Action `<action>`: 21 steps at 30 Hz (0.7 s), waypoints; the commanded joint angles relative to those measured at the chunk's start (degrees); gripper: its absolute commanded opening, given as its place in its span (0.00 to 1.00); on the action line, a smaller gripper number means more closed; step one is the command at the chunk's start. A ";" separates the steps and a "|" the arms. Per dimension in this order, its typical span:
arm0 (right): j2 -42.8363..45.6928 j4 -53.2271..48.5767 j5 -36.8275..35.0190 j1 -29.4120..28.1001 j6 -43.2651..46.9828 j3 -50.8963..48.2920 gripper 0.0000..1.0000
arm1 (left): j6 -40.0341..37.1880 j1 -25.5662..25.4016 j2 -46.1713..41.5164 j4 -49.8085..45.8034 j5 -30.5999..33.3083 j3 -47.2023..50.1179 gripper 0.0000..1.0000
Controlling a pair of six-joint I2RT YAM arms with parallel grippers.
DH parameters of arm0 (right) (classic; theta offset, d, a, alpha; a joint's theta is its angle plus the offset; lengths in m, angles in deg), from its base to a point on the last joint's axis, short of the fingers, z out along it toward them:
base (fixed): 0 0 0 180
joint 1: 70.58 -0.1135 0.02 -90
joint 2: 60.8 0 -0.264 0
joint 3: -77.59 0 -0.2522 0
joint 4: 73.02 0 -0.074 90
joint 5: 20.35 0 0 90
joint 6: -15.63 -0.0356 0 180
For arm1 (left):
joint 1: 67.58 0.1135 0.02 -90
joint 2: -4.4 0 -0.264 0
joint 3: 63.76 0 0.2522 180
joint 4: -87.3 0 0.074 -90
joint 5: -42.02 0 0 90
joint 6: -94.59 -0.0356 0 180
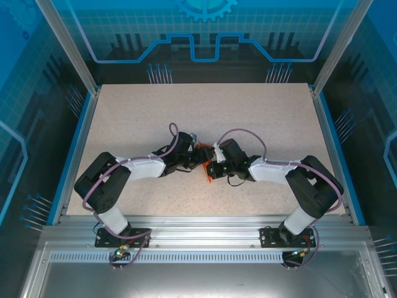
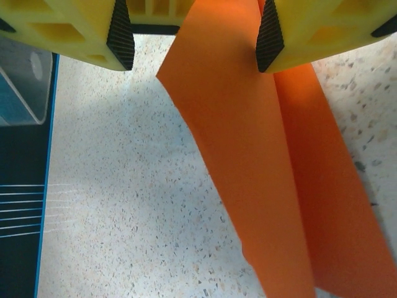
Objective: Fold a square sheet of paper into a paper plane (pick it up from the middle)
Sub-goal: Fold the wing for the fifth time at the center of the table.
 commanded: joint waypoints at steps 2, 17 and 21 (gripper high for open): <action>-2.55 1.89 4.92 0.47 -2.57 -1.49 0.08 | 1.15 0.09 -4.95 1.69 -0.50 1.97 0.60; -7.90 14.35 14.59 5.01 -9.43 -5.82 0.07 | 2.78 0.52 -3.38 4.03 -0.80 1.83 0.61; -9.23 17.32 17.24 6.38 -11.53 -6.65 0.05 | 2.81 0.49 -2.45 5.20 -1.95 1.66 0.62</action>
